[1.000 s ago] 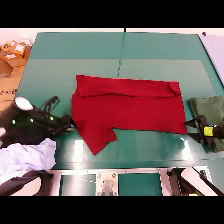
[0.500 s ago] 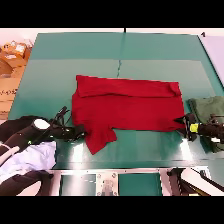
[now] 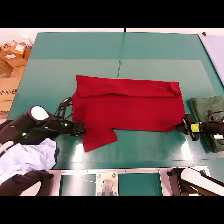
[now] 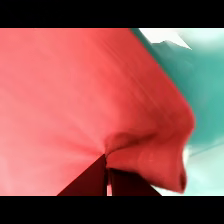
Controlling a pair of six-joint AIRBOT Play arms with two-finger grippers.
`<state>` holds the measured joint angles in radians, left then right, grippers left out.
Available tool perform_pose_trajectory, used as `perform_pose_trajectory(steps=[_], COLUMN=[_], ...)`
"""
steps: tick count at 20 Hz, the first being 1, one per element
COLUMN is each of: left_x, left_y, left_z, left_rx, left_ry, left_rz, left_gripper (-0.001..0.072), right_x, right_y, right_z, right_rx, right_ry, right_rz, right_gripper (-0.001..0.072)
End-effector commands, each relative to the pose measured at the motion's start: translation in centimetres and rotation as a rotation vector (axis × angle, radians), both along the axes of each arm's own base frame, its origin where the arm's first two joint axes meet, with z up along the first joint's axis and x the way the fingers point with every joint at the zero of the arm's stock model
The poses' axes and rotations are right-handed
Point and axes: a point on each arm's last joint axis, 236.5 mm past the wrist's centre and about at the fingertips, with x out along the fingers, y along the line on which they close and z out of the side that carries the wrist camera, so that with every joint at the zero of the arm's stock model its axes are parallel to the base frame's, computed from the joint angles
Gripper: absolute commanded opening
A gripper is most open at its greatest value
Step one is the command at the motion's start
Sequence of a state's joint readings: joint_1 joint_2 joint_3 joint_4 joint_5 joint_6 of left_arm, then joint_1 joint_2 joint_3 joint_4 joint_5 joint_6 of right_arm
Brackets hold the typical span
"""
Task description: Fold the shirts.
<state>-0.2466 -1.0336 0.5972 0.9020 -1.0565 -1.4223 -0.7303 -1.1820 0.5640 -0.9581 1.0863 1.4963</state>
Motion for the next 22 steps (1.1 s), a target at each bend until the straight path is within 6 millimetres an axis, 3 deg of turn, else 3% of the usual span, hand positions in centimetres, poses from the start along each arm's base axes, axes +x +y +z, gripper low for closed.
perform_pose_trajectory(steps=[1, 4, 6, 10, 15, 18, 22], left_x=[-2.5, -2.8, -1.6, 5.0, 13.4, 18.0, 24.2], left_y=[2.6, 1.9, 1.4, 0.8, 2.9, 2.2, 1.5], left_z=[2.3, 4.1, 5.5, 9.6, 10.6, 9.3, 4.9], left_rx=[0.113, 0.070, 0.049, 0.027, 0.060, 0.055, 0.061], left_ry=[0.014, -0.017, -0.067, -0.315, -0.391, -0.396, -0.369], left_rz=[-0.071, -0.071, -0.063, 0.004, 0.089, 0.071, 0.088], left_gripper=[0.0024, 0.0023, 0.0024, 0.0024, 0.0023, 0.0024, 0.0025], right_x=[-3.7, -4.2, -3.6, 0.7, 8.9, 13.5, 19.1], right_y=[-1.0, -1.2, -1.3, 0.2, -0.9, -1.5, -1.9], right_z=[1.7, 4.0, 5.8, 9.3, 12.3, 11.0, 6.3], right_rx=[-0.049, -0.099, -0.137, -0.086, -0.110, -0.092, -0.074], right_ry=[0.099, 0.071, 0.014, -0.150, -0.320, -0.323, -0.284], right_rz=[0.029, 0.019, 0.017, 0.016, -0.003, 0.007, 0.017], right_gripper=[0.0020, 0.0020, 0.0021, 0.0021, 0.0021, 0.0021, 0.0025])
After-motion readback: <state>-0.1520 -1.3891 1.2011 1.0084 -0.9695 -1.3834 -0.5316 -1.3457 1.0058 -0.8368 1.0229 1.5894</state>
